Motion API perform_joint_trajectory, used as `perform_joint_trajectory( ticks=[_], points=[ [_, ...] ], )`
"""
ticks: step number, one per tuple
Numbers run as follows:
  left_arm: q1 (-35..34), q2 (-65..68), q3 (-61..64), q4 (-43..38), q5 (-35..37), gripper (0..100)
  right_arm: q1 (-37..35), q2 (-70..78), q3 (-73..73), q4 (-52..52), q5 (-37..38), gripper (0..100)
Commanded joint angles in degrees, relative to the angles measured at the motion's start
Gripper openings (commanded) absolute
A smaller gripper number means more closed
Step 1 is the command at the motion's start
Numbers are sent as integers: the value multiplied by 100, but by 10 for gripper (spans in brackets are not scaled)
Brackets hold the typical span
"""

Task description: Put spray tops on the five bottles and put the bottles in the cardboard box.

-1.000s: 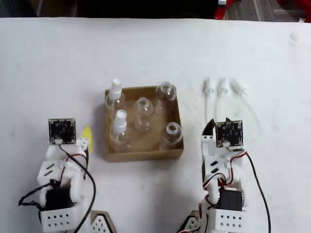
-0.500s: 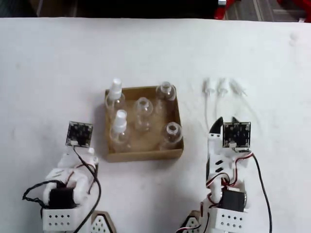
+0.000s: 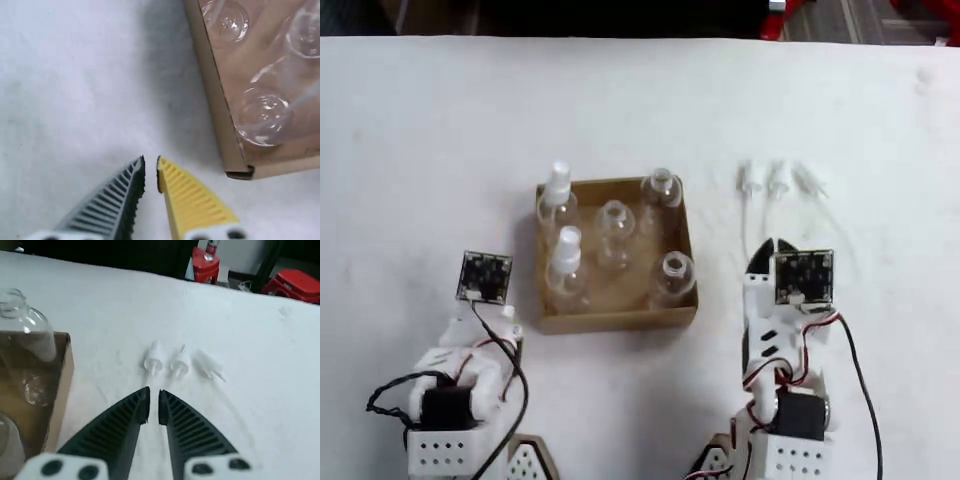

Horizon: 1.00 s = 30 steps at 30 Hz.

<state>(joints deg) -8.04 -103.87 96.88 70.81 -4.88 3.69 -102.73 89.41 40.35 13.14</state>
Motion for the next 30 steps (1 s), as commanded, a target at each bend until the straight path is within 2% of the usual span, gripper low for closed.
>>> perform_joint_trajectory(
  ticks=[1,5,11,19,22,27,30],
  points=[
    [66,-48,9,26,-35,50,-66,110,-1081,110,343,15],
    [66,-48,9,26,-35,50,-57,1095,-1899,136,466,15],
    [66,-48,9,26,-35,50,-57,3890,-4290,822,510,17],
    [66,-48,9,26,-35,50,-57,7758,-8325,2888,510,18],
    [66,-48,9,26,-35,50,198,9059,-9600,3407,510,18],
    [66,-48,9,26,-35,50,620,11099,-11165,3697,527,19],
    [66,-48,9,26,-35,50,708,12233,-12009,3934,993,22]
  ],
)
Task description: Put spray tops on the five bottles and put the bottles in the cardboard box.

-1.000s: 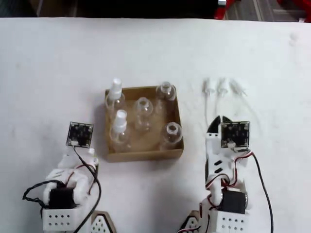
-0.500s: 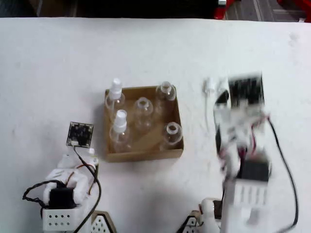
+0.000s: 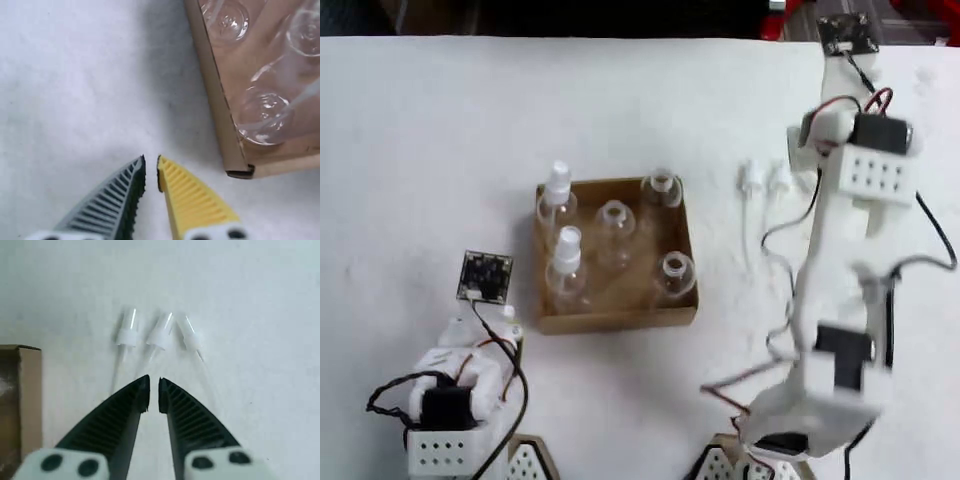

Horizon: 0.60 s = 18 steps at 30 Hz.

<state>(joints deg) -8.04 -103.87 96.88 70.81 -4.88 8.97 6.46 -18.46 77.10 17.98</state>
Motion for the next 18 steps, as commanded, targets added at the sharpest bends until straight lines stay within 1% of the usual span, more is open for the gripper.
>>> perform_joint_trajectory(
  ticks=[1,6,8,11,18],
  points=[
    [66,-48,9,26,-35,50,180,1666,-1512,356,712,33],
    [66,-48,9,26,-35,50,321,3248,-3130,778,1336,199],
    [66,-48,9,26,-35,50,374,3785,-3859,989,1582,237],
    [66,-48,9,26,-35,50,391,4523,-4923,1244,1934,224],
    [66,-48,9,26,-35,50,558,6009,-6637,1191,2418,212]
  ],
)
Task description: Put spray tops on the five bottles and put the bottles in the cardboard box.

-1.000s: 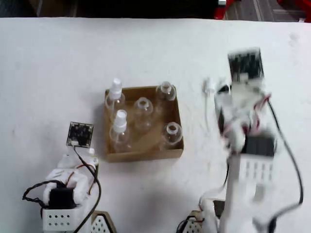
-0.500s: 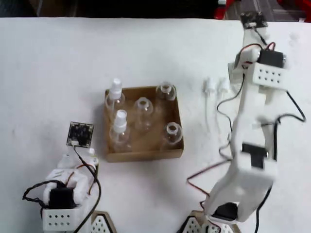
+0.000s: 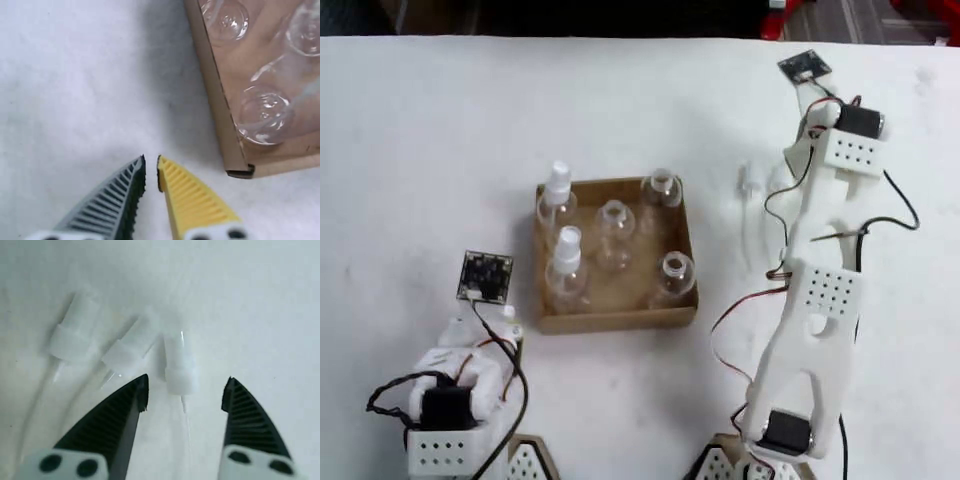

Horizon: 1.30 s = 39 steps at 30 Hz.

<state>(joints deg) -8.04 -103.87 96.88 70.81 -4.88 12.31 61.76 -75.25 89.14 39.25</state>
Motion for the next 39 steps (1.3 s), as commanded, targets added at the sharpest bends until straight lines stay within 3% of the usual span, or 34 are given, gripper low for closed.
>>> perform_joint_trajectory(
  ticks=[1,9,17,23,30,34,39],
  points=[
    [66,-48,9,26,-35,50,277,664,-1099,-48,325,212],
    [66,-48,9,26,-35,50,400,1429,-1512,-242,563,207],
    [66,-48,9,26,-35,50,347,1429,-1512,-84,730,18],
    [66,-48,9,26,-35,50,365,1262,-1521,936,835,16],
    [75,-48,9,26,-35,50,734,708,-1363,1042,826,15],
    [66,-48,9,26,-35,50,848,-101,-229,1042,844,15],
    [66,-48,9,26,-35,50,699,-1991,2409,1015,853,16]
  ],
)
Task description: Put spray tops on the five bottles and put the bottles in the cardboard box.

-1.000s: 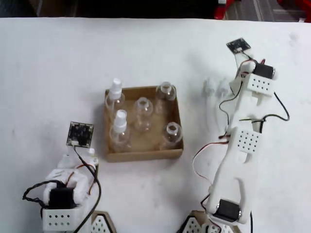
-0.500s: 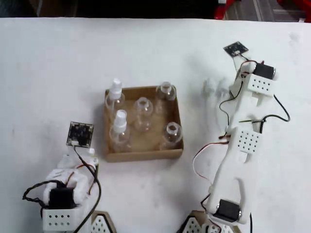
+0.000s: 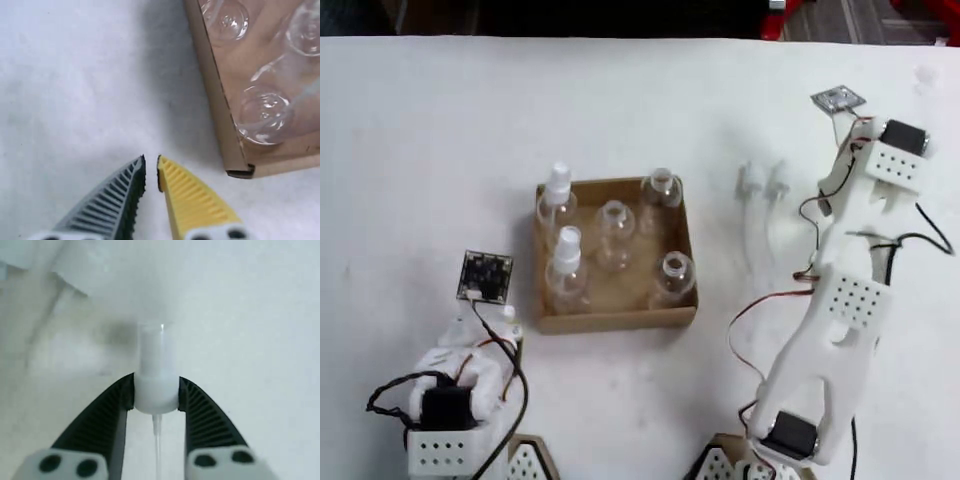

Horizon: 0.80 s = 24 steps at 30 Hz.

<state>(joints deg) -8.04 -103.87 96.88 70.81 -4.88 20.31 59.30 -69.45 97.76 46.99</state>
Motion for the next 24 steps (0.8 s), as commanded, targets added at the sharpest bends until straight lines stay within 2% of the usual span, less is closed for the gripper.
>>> perform_joint_trajectory(
  ticks=[1,3,8,13,15,20,24],
  points=[
    [66,-48,9,26,-35,50,-163,-2114,2365,136,79,16],
    [66,-48,9,26,-35,50,-303,-2695,3446,-171,70,17],
    [66,-48,9,26,-35,50,-435,-3433,5644,-1912,35,17],
    [66,-48,9,26,-35,50,-629,-3899,7121,-2747,79,31],
    [66,-48,9,26,-35,50,-673,-4075,7367,-2905,35,73],
    [66,-48,9,26,-35,50,-699,-4268,7411,-2800,88,269],
    [66,-48,9,26,-35,50,-866,-4391,7165,-2615,88,269]
  ],
)
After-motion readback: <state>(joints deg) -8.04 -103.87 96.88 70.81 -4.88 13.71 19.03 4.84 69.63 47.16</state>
